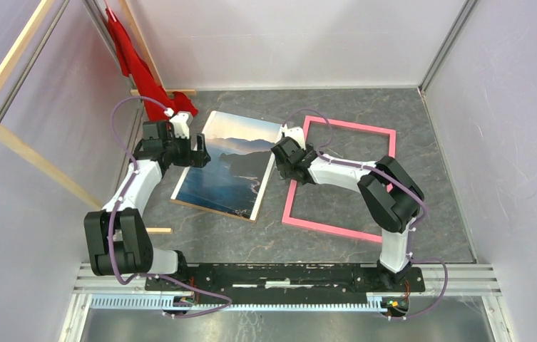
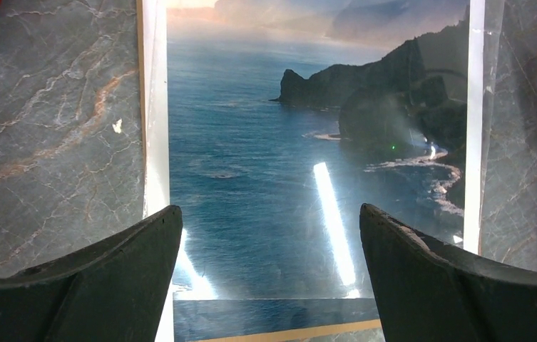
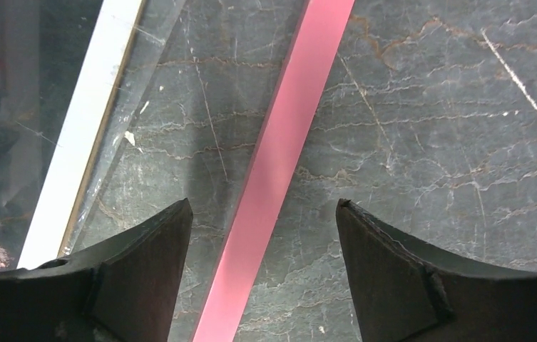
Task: Put the photo into the frame
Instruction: Turn over the photo frame at the center of the board.
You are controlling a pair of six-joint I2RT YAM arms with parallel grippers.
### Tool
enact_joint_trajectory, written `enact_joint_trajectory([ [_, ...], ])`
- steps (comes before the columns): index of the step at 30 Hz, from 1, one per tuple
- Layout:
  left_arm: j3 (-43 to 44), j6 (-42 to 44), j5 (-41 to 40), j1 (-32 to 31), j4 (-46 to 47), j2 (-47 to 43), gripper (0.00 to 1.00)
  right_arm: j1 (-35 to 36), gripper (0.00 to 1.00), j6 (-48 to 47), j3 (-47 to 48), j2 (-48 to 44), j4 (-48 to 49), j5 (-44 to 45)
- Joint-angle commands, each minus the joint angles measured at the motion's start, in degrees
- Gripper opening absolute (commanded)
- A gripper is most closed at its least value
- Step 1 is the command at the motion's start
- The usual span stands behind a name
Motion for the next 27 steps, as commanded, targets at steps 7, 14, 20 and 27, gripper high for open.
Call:
enact_joint_trajectory([
  [7,-0.1,4.0,4.5,-0.2,-3.0,-2.9,1.0,0.8,0.66,5.1,1.0,3.2,-0.7,-2.3],
  [14,0.7,4.0,4.9,-0.8,-5.0,-3.8,1.0,0.9,0.25,6.7,0.8,3.6,-1.0,-5.0],
  [20,-0.8,2.1,7.2,-1.3,-6.5,-6.1,1.0,0.9,0.0,7.3,1.6,-2.4,-2.8,-6.8],
  [27,-5.4,5.0,6.8,-1.6,-6.8,-10.5,1.0,1.0,0.0,9.7,3.8,-14.2,-7.1,-6.1],
])
